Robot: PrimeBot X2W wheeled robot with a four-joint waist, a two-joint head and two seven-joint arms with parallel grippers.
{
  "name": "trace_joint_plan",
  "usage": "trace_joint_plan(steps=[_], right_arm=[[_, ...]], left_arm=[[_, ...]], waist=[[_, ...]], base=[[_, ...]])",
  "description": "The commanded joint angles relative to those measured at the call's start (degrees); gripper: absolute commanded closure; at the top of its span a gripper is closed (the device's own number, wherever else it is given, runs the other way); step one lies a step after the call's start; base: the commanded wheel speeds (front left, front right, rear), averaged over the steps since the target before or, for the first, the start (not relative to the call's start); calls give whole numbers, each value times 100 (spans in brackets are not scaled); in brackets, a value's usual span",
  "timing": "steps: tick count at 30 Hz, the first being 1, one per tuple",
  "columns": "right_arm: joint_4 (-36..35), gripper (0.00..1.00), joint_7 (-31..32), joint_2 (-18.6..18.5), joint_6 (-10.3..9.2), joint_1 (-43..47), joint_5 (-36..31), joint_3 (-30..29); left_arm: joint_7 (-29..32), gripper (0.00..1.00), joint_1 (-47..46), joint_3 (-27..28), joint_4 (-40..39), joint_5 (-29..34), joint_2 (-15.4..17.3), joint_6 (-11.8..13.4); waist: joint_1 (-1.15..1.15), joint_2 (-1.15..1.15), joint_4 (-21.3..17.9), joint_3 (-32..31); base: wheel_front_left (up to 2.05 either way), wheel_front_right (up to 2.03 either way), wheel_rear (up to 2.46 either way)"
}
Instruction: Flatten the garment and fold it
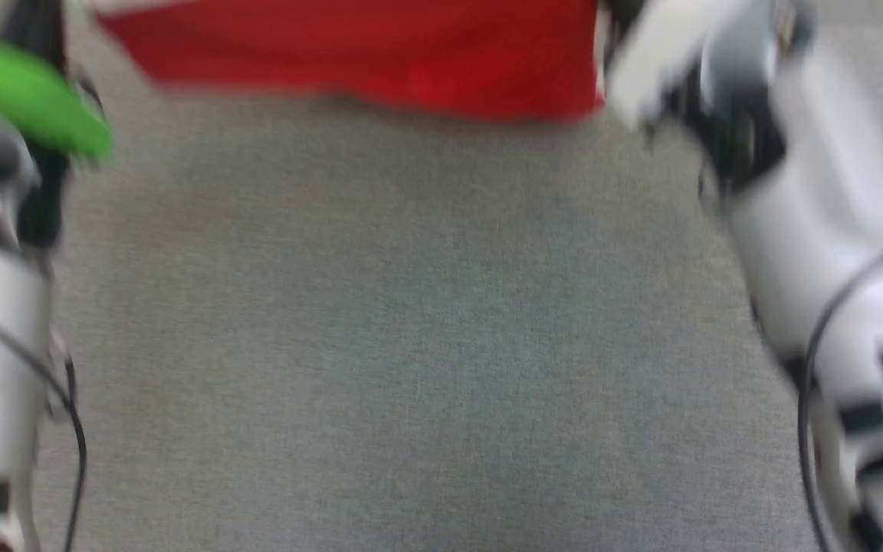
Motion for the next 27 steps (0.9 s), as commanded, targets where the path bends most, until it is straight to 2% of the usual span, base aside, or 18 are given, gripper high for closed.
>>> trace_joint_plan(steps=[1,6,9,11,15,20,23,27], right_arm=[[-330,100,102,-114,-8,549,169,12],[-1828,100,841,-546,-8,2690,538,-56],[-2664,100,1335,-825,-8,4073,405,-329],[-3071,100,1608,-848,-8,4798,285,-517],[-3664,100,2173,-760,-8,5962,-4,-784],[-4085,100,3039,-556,-8,6921,-220,-975],[-4357,100,3609,-346,-8,7302,-266,-1173],[-4786,100,3653,-47,-8,7334,-319,-1504]], left_arm=[[-53,100,401,32,-117,-89,77,-27],[52,100,1965,172,-871,-316,66,343],[293,100,3156,193,-1512,-460,-27,735],[465,100,3836,205,-1841,-558,-83,975],[862,100,4981,205,-2329,-665,-107,1470],[1337,100,5979,245,-2686,-847,-126,1974],[1429,100,6393,314,-2927,-976,-167,2123],[1308,100,6397,397,-3275,-1007,-183,2112]], waist=[[-1,52,108,-432],[-1,52,165,-1004],[-1,52,217,-1275],[-1,52,245,-1413],[-1,52,302,-1550],[-1,52,305,-1679],[-1,52,269,-1720],[-1,52,218,-1701]], base=[[0,0,0],[0,0,0],[0,0,0],[0,0,0],[0,0,0],[0,0,0],[0,0,0],[0,0,0]])
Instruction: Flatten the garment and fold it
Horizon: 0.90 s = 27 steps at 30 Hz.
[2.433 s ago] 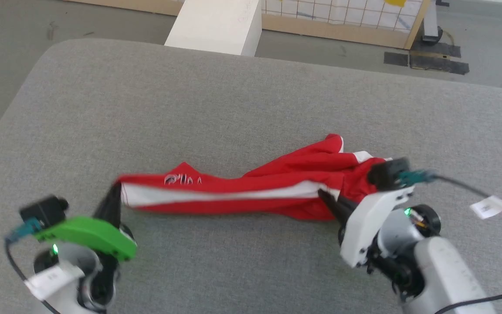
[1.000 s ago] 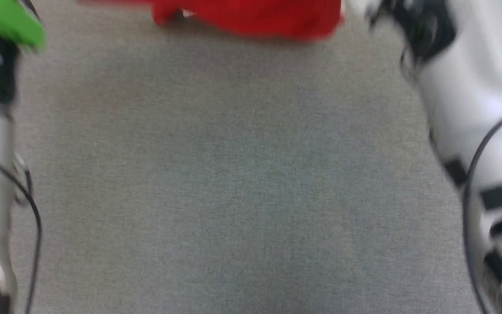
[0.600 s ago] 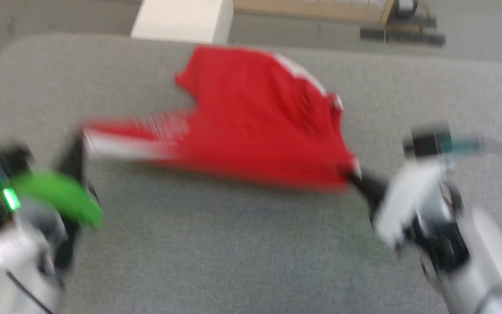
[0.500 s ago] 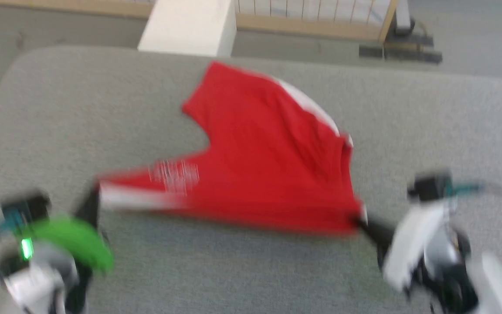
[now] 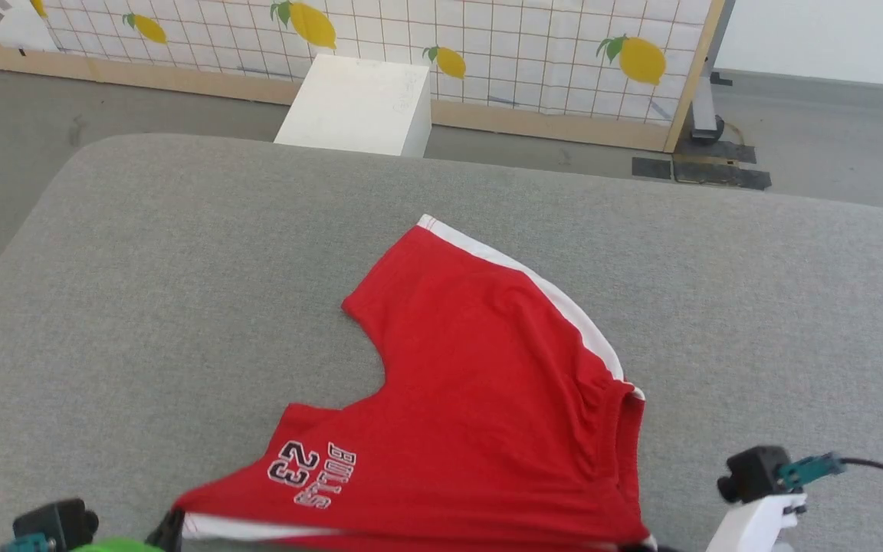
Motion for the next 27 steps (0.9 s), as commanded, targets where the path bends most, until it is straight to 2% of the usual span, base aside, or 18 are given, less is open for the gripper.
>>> trace_joint_plan(steps=[1,5,9,15,19,27], right_arm=[[-81,100,-54,13,-11,-77,-56,-141],[-188,100,-74,136,-11,-374,-127,-278],[-84,100,-60,190,-11,-885,-313,-353],[25,100,-166,229,-11,-1548,-734,-524],[79,100,-379,235,-11,-1888,-712,-507],[237,100,-660,237,-11,-2245,-711,-271]], left_arm=[[-97,100,-162,97,-60,37,89,10],[-50,100,-983,-80,-115,148,178,-266],[156,100,-2206,-374,356,336,296,-626],[329,100,-3948,-829,1450,616,186,-1130],[250,100,-4912,-1048,2198,793,57,-1461],[76,100,-6059,-1363,3292,1052,-87,-1833]], waist=[[0,52,-30,40],[0,52,-93,238],[0,52,-243,596],[0,52,-417,1297],[0,52,-554,1754],[0,52,-910,2323]], base=[[0,0,0],[0,0,0],[0,0,0],[0,0,0],[0,0,0],[0,0,0]])
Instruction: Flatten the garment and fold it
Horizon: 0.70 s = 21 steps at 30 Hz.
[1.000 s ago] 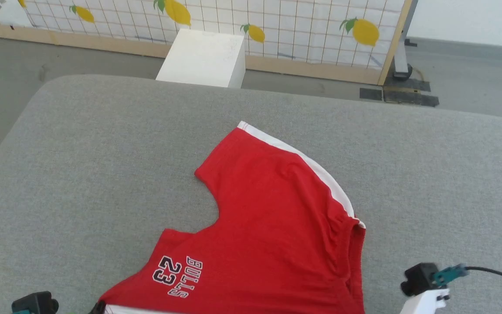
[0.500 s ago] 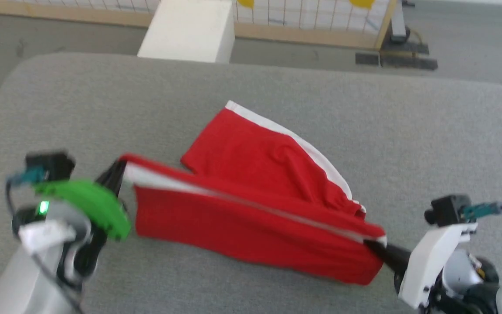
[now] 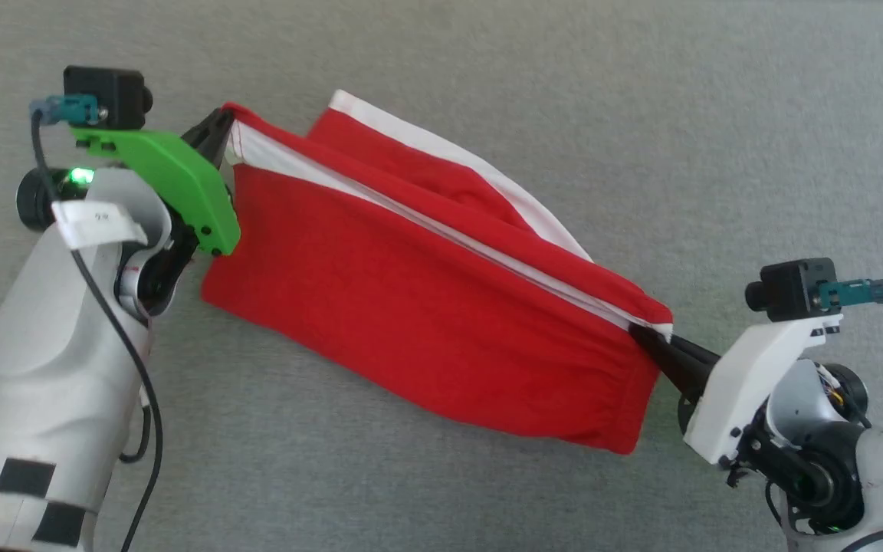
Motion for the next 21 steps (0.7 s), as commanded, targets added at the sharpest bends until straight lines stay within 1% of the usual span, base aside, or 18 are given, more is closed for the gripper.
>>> trace_joint_plan(steps=[1,2,7,17,18,19,20,21], right_arm=[[44,100,-64,-9,-10,-70,13,23],[90,100,-109,-9,-10,-83,28,85],[159,100,-170,-9,-10,-77,17,265],[202,100,-95,-9,-10,-13,80,576],[194,73,-91,-9,-10,1,97,611],[181,0,-102,-9,-10,7,114,634],[149,0,-158,-9,-10,9,125,658],[128,0,-191,-9,-10,15,134,688]], left_arm=[[-67,100,-163,-16,119,70,-7,-34],[-121,100,-312,-61,314,91,-23,-79],[-252,100,-605,-152,710,129,-47,-150],[-453,100,-947,-416,1165,179,-51,-245],[-483,100,-965,-435,1205,172,-50,-250],[-502,97,-978,-451,1240,168,-47,-254],[-546,52,-991,-448,1290,158,-46,-256],[-590,0,-998,-447,1332,159,-43,-256]], waist=[[0,52,-377,420],[0,52,-455,491],[0,52,-591,623],[0,52,-758,695],[0,52,-772,688],[0,52,-780,681],[0,52,-789,668],[0,52,-795,655]], base=[[0,0,0],[0,0,0],[0,0,0],[0,0,0],[0,0,0],[0,0,0],[0,0,0],[0,0,0]])
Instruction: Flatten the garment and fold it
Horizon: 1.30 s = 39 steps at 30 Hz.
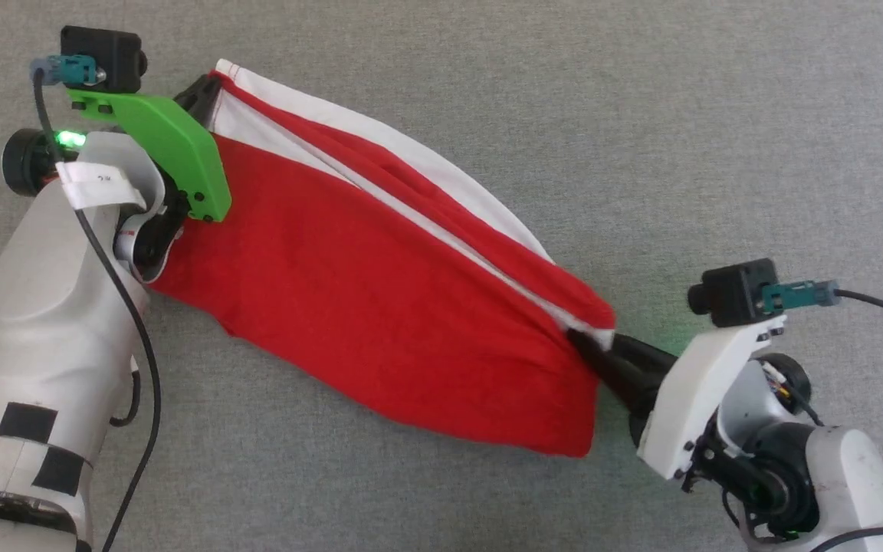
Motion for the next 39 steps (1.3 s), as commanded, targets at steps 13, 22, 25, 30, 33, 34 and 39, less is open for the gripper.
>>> trace_joint_plan(steps=[13,22,25,30,33,34,39], right_arm=[[-629,0,-1248,-18,-12,706,-420,-544],[-1039,0,-1249,-18,-12,1411,-1785,-442],[-1071,0,-1022,-18,-12,1441,-2030,-215],[-788,0,-604,-18,-12,1083,-2469,-95],[-402,0,-377,-18,-12,763,-2638,-130],[-226,0,-305,-18,-12,662,-2656,-161],[631,0,-93,-18,-12,317,-2676,-317]], left_arm=[[-2012,0,130,210,-142,5,122,-38],[-2195,0,1930,1291,-1703,148,442,373],[-2196,0,2758,1626,-2320,364,443,590],[-2197,0,3829,2061,-3065,528,308,855],[-2197,0,4317,2192,-3355,580,195,928],[-2197,0,4445,2218,-3431,593,152,935],[-2197,0,4844,2136,-3586,642,-65,898]], waist=[[-1,52,233,-772],[-1,52,625,-1332],[-1,52,749,-1464],[-1,52,929,-1554],[-1,52,1080,-1558],[-1,52,1135,-1553],[-1,52,1351,-1525]], base=[[0,0,0],[0,0,0],[0,0,0],[0,0,0],[0,0,0],[0,0,0],[0,0,0]])
